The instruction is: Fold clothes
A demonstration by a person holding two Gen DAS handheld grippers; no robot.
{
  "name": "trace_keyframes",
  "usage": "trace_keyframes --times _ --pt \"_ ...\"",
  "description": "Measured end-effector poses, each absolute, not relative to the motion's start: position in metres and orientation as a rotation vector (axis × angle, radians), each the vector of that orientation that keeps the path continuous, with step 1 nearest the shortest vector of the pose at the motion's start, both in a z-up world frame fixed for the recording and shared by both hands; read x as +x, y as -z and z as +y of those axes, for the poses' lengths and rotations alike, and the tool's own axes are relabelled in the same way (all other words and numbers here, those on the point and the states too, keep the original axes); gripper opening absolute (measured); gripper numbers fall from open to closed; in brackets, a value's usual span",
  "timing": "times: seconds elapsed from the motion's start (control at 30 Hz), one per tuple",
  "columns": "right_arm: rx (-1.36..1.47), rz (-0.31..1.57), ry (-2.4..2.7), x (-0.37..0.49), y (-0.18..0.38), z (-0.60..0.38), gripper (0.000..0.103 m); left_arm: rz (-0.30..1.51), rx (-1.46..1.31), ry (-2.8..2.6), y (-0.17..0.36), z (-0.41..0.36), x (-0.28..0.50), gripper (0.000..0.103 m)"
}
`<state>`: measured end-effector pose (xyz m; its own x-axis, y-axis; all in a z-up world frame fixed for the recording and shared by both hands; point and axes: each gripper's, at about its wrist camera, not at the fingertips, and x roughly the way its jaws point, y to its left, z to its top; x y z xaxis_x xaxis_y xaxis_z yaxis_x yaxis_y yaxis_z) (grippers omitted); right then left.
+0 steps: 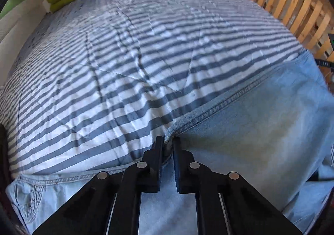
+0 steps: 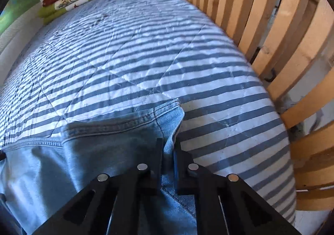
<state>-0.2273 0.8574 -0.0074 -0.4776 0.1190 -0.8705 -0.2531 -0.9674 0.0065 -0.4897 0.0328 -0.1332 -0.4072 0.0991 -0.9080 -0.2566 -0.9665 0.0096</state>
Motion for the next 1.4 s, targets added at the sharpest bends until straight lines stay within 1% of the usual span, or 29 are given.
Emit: trace_keyframes --times 0.07,0.17,0.23,0.3,0.37,0.4,0.43,0.47,0.5,0.53,0.63,0.7,0.77,0.83,0.93,1.07,1.13,1.17,1.2,1.27,1.33,1.37,1.4 --pt "-1.331 0.170 -2.549 -0.215 -0.017 0.856 0.006 0.212 -1.514 -2.516 0.115 0.030 -0.485 0.008" --pt "-1.094 0.104 -2.571 -0.197 -0.062 0.857 0.006 0.245 -1.401 -2.639 0.076 0.026 -0.485 0.007" --pt "-0.981 0.101 -2.569 -0.195 -0.084 0.861 0.005 0.288 -1.350 -2.713 0.058 0.023 -0.493 0.007" --pt "-0.927 0.110 -2.567 -0.201 -0.096 0.864 0.005 0.306 -1.320 -2.764 0.050 0.020 -0.507 0.007" --pt "-0.931 0.105 -2.560 -0.218 -0.091 0.867 0.006 0.260 -1.346 -2.770 0.058 0.018 -0.526 0.010" --pt "-0.982 0.093 -2.535 -0.229 -0.083 0.870 0.007 0.266 -1.418 -2.732 0.070 0.020 -0.538 0.015" --pt "-1.071 0.084 -2.503 -0.241 -0.073 0.870 0.011 0.294 -1.495 -2.699 0.082 0.022 -0.547 0.024" --pt "-1.171 0.081 -2.446 -0.253 -0.059 0.874 0.016 0.320 -1.571 -2.683 0.093 0.024 -0.554 0.028" --pt "-1.207 0.085 -2.401 -0.258 -0.052 0.877 0.028 0.326 -1.599 -2.679 0.099 0.024 -0.557 0.035" --pt "-1.221 0.094 -2.368 -0.258 -0.049 0.879 0.037 0.320 -1.600 -2.687 0.099 0.023 -0.555 0.036" --pt "-1.192 0.129 -2.393 -0.235 -0.055 0.883 0.039 0.228 -1.542 -2.701 0.082 0.015 -0.537 0.039" --pt "-1.205 0.202 -2.451 -0.210 -0.060 0.884 0.039 0.196 -1.489 -2.687 0.064 0.011 -0.515 0.039" --pt "-1.284 0.313 -2.531 -0.179 -0.060 0.878 0.039 0.193 -1.436 -2.674 0.045 0.008 -0.484 0.043" --pt "-1.365 0.356 -2.559 -0.142 -0.052 0.866 0.039 0.185 -1.401 -2.667 0.034 0.005 -0.449 0.052" --pt "-1.491 0.399 -2.552 -0.092 -0.028 0.845 0.041 0.127 -1.392 -2.647 0.022 -0.008 -0.385 0.054" --pt "-1.609 0.530 -2.494 -0.052 0.007 0.824 0.042 0.021 -1.462 -2.633 0.033 -0.032 -0.305 0.055" --pt "-1.604 0.574 -2.468 -0.054 0.019 0.816 0.046 -0.034 -1.512 -2.650 0.042 -0.049 -0.267 0.057" --pt "-1.596 0.592 -2.462 -0.053 0.022 0.812 0.047 -0.072 -1.536 -2.648 0.047 -0.056 -0.251 0.058" --pt "-1.596 0.597 -2.464 -0.049 0.025 0.807 0.050 -0.127 -1.566 -2.638 0.054 -0.064 -0.236 0.058" --pt "-1.585 0.619 -2.484 -0.051 0.024 0.799 0.051 -0.233 -1.623 -2.599 0.069 -0.076 -0.207 0.058" --pt "-1.588 0.742 -2.530 -0.061 0.025 0.793 0.052 -0.264 -1.637 -2.589 0.076 -0.079 -0.176 0.058" --pt "-1.570 0.738 -2.522 -0.061 0.023 0.789 0.052 -0.268 -1.637 -2.587 0.079 -0.078 -0.163 0.058" --pt "-1.536 0.698 -2.525 -0.061 0.020 0.784 0.047 -0.271 -1.638 -2.580 0.083 -0.078 -0.156 0.058"
